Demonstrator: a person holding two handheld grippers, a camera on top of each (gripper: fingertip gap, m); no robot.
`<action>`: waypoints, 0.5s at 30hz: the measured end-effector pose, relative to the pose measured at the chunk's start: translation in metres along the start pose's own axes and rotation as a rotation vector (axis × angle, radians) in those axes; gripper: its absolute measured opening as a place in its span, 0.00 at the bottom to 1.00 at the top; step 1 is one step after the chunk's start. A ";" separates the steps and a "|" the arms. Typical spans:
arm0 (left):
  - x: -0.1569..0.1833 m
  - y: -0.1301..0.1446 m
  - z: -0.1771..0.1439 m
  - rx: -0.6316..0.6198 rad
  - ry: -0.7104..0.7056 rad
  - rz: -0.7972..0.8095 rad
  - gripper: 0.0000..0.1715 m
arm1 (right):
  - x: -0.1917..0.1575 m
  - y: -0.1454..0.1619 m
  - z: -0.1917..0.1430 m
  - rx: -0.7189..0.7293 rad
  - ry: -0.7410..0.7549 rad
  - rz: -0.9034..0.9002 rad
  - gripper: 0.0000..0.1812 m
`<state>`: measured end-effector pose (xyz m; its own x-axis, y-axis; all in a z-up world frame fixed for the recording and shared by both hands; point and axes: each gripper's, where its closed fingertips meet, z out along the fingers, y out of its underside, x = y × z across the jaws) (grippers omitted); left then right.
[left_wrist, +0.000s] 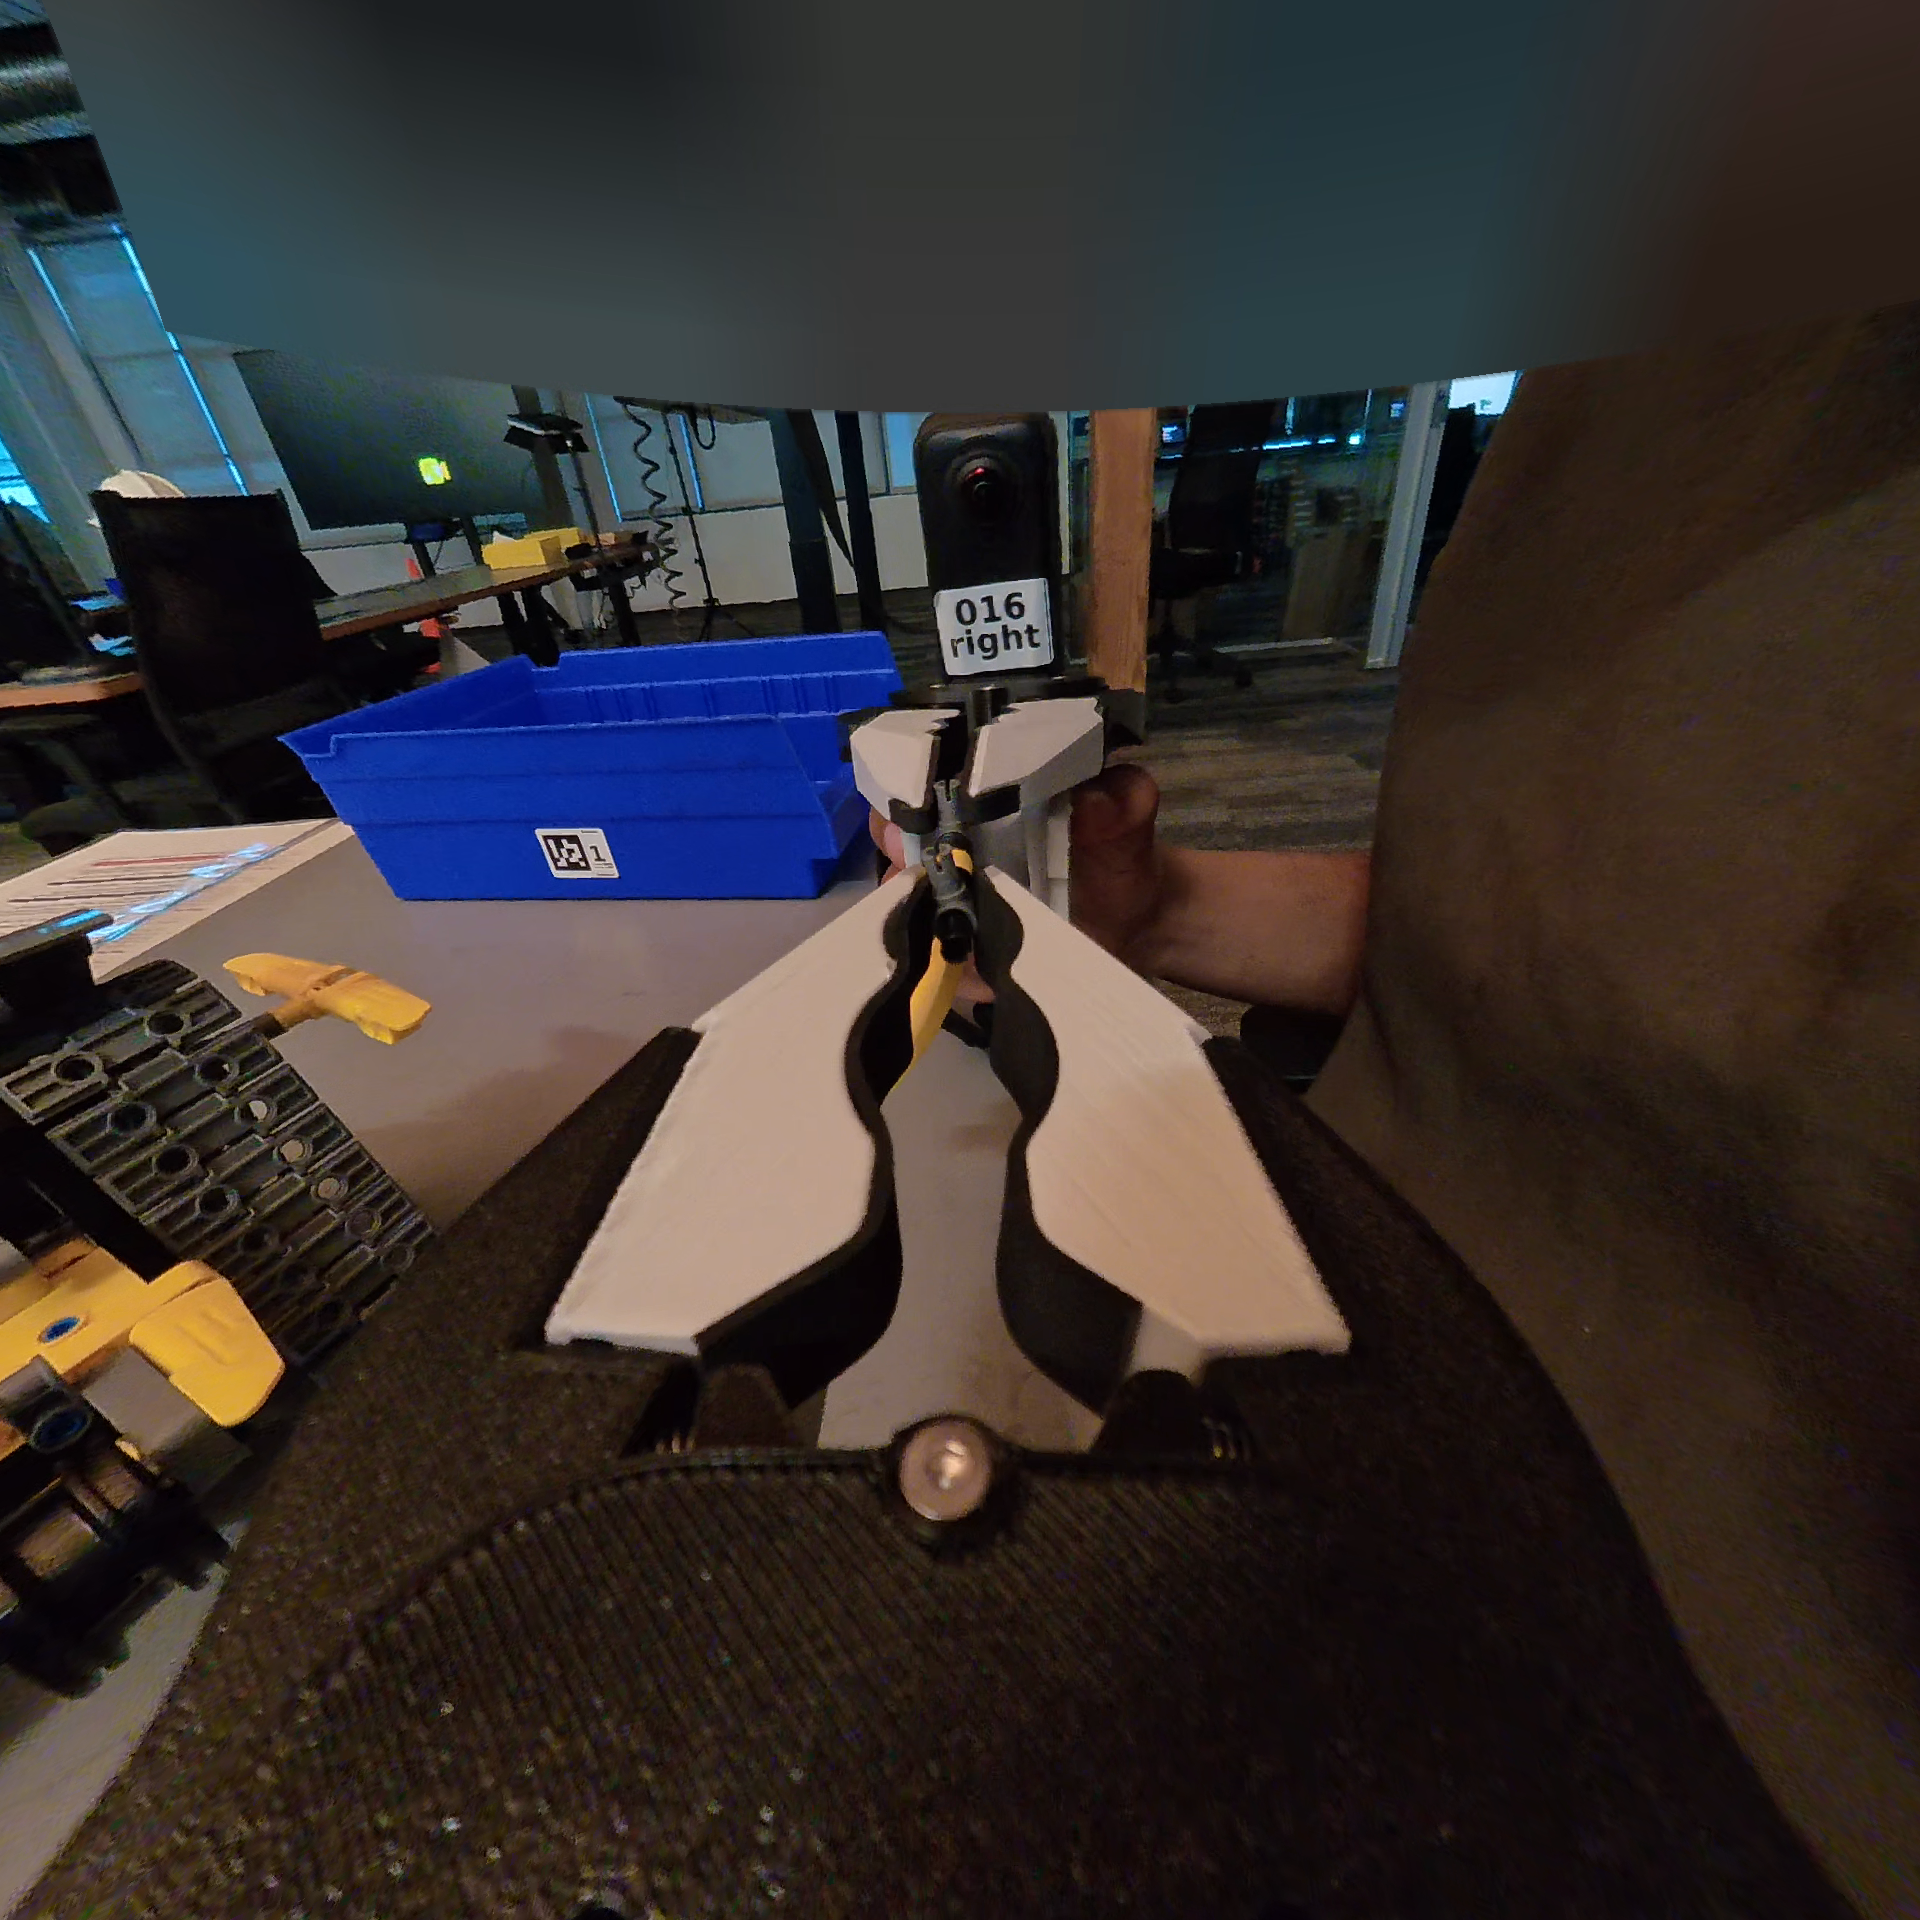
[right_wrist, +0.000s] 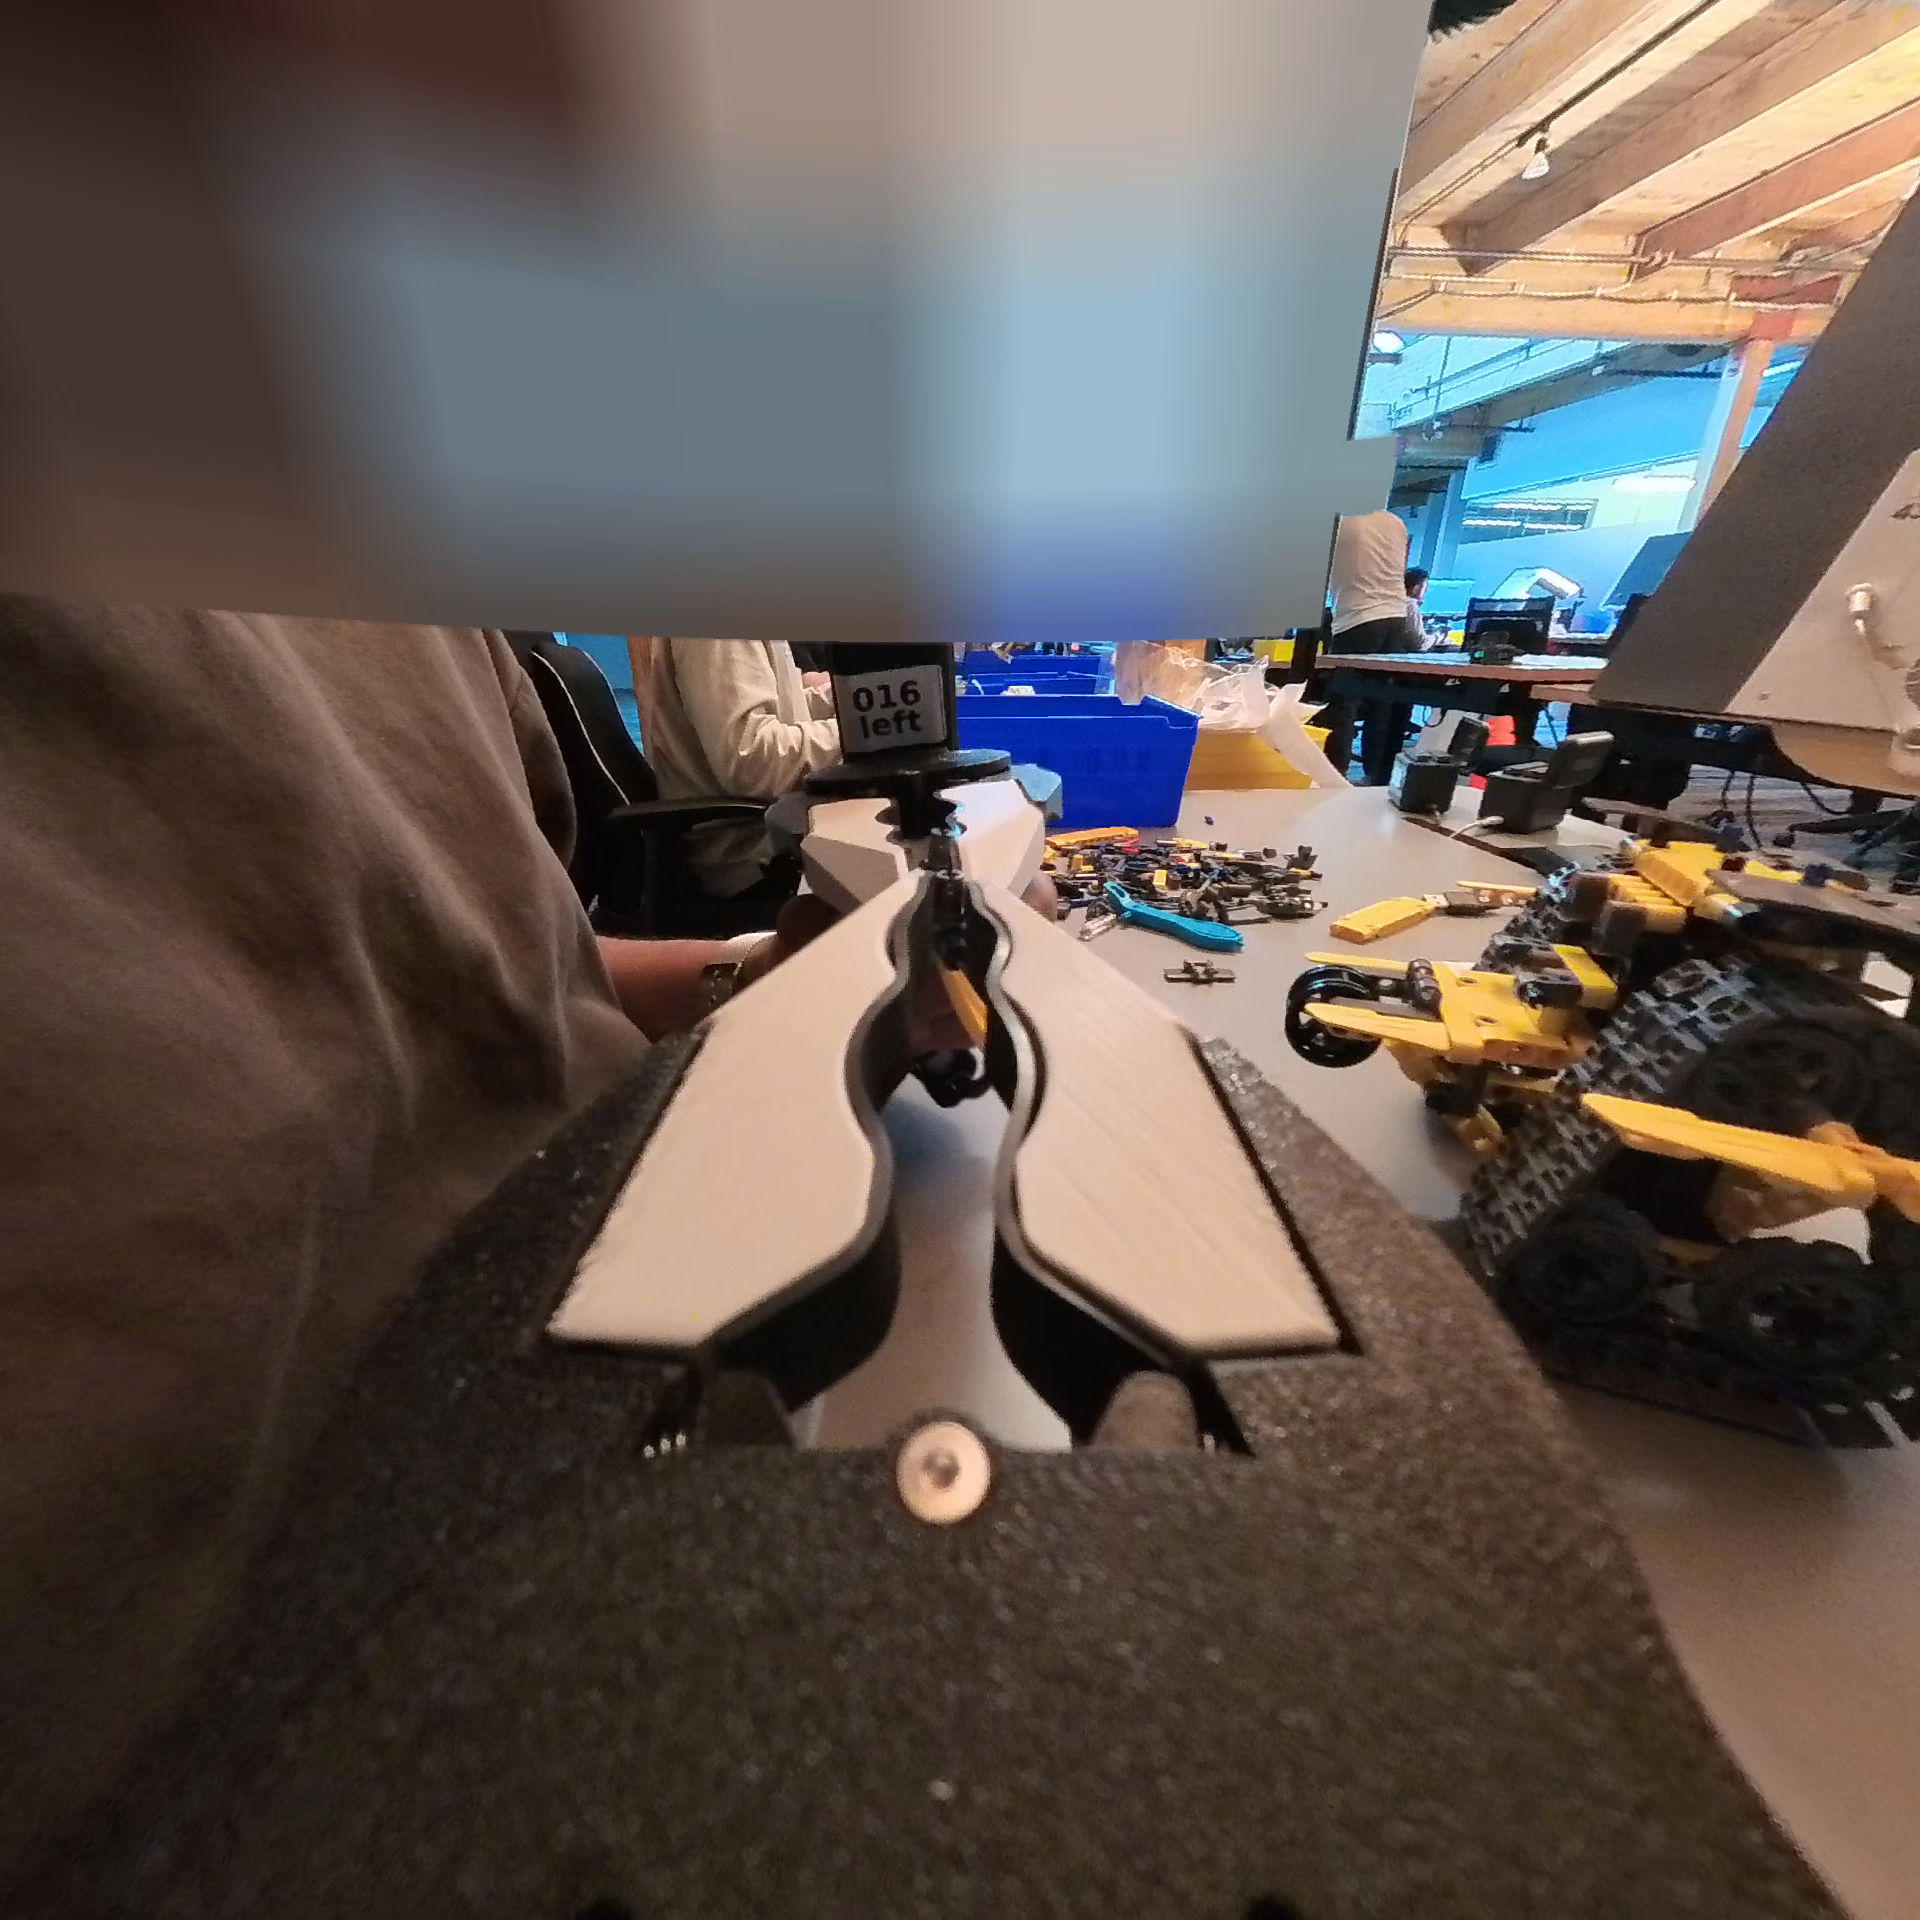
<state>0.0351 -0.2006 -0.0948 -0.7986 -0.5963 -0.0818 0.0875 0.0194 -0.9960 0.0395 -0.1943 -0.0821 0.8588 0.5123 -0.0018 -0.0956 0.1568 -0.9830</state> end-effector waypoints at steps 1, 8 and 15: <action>0.000 0.000 0.000 0.000 0.002 -0.001 0.02 | 0.000 0.000 0.000 -0.001 -0.004 0.011 0.02; 0.001 -0.001 0.001 -0.003 -0.010 0.025 0.02 | -0.001 -0.001 -0.001 -0.008 -0.022 0.096 0.02; 0.001 -0.001 0.002 0.004 -0.018 0.028 0.02 | 0.000 -0.001 -0.001 -0.007 -0.026 0.129 0.02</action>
<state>0.0354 -0.2024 -0.0938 -0.7849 -0.6100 -0.1090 0.1119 0.0336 -0.9932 0.0401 -0.1954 -0.0813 0.8260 0.5499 -0.1239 -0.2009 0.0817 -0.9762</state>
